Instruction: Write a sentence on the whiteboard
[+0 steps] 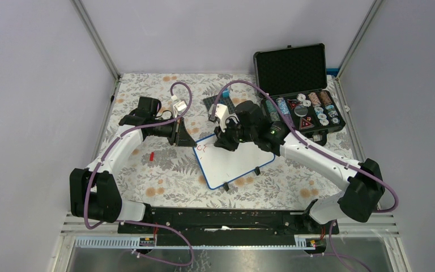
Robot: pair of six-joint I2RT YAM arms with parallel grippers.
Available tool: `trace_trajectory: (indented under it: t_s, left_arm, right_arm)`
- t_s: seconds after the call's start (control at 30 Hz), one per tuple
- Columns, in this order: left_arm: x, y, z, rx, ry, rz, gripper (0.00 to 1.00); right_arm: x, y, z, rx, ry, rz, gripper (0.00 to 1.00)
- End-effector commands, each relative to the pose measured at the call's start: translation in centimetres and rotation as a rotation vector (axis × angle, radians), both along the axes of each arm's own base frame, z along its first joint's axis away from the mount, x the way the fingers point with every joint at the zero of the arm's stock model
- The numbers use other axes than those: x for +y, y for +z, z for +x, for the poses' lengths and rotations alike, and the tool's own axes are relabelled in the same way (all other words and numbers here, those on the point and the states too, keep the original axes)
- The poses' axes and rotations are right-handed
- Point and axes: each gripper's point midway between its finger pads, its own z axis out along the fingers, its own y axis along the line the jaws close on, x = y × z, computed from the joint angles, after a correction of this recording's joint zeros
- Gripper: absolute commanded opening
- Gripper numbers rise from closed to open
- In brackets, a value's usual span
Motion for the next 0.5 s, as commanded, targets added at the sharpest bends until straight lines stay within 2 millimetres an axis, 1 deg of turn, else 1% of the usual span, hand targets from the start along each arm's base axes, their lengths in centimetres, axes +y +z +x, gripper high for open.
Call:
trace_trajectory:
  t_s: [0.0, 0.27, 0.47]
  left_arm:
    - [-0.1, 0.3, -0.4, -0.019, -0.016, -0.010, 0.00]
    - [-0.2, 0.2, -0.3, -0.014, -0.017, -0.010, 0.00]
    - [-0.1, 0.1, -0.3, -0.014, -0.015, -0.008, 0.00]
  right_arm:
    - [-0.1, 0.6, 0.3, -0.033, -0.005, 0.022, 0.00]
    - [-0.7, -0.3, -0.3, -0.018, 0.000, 0.008, 0.00]
    - [-0.9, -0.4, -0.5, -0.020, 0.002, 0.006, 0.00]
